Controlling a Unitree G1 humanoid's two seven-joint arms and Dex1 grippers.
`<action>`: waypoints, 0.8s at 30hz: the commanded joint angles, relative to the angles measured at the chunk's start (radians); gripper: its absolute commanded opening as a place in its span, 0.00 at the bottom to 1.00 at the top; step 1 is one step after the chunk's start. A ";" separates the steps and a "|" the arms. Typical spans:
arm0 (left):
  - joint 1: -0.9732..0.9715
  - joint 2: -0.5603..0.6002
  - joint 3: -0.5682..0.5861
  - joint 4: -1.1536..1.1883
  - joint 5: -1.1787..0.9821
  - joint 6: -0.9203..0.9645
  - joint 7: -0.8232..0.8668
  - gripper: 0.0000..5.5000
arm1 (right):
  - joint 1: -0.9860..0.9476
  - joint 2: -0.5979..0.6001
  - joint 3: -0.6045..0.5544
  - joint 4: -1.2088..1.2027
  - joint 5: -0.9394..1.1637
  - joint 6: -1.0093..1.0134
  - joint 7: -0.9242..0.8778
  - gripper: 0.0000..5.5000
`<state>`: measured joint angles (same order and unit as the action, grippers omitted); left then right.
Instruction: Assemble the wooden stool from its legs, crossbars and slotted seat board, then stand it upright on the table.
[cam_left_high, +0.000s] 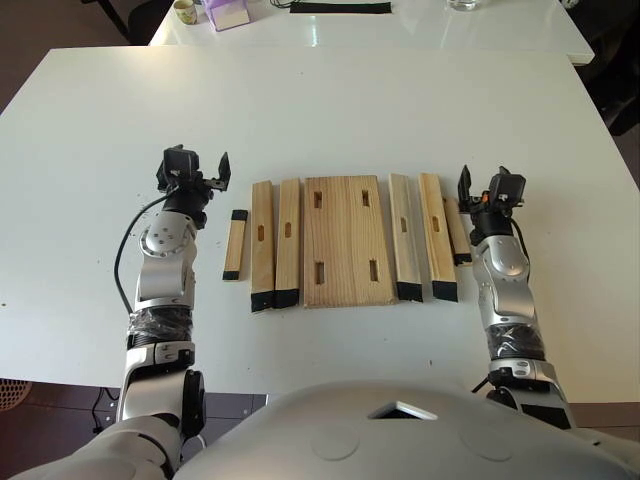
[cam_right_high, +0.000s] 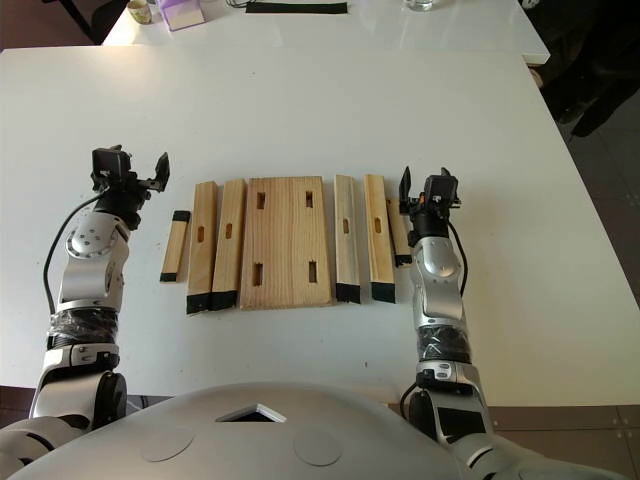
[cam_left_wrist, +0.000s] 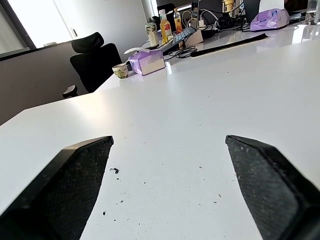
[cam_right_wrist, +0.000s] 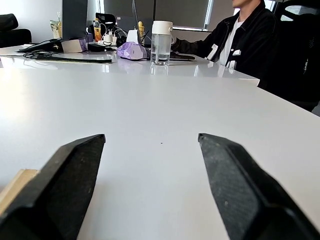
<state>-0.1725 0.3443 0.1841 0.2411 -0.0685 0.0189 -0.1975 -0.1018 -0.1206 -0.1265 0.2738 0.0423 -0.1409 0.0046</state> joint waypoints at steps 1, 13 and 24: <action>-0.015 0.002 -0.001 0.009 0.008 -0.006 0.008 0.76 | -0.026 -0.002 -0.008 0.017 0.007 -0.008 0.004 0.63; -0.038 0.013 -0.006 0.038 0.014 -0.018 -0.008 0.76 | -0.034 0.011 0.002 0.048 0.002 -0.030 0.001 0.63; -0.044 0.013 -0.014 0.046 0.015 -0.019 -0.015 0.76 | -0.046 0.015 0.000 0.069 -0.002 -0.042 -0.011 0.63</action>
<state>-0.2075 0.3470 0.1794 0.2811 -0.0609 0.0000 -0.2005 -0.1336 -0.1124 -0.1231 0.3334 0.0404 -0.1777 -0.0010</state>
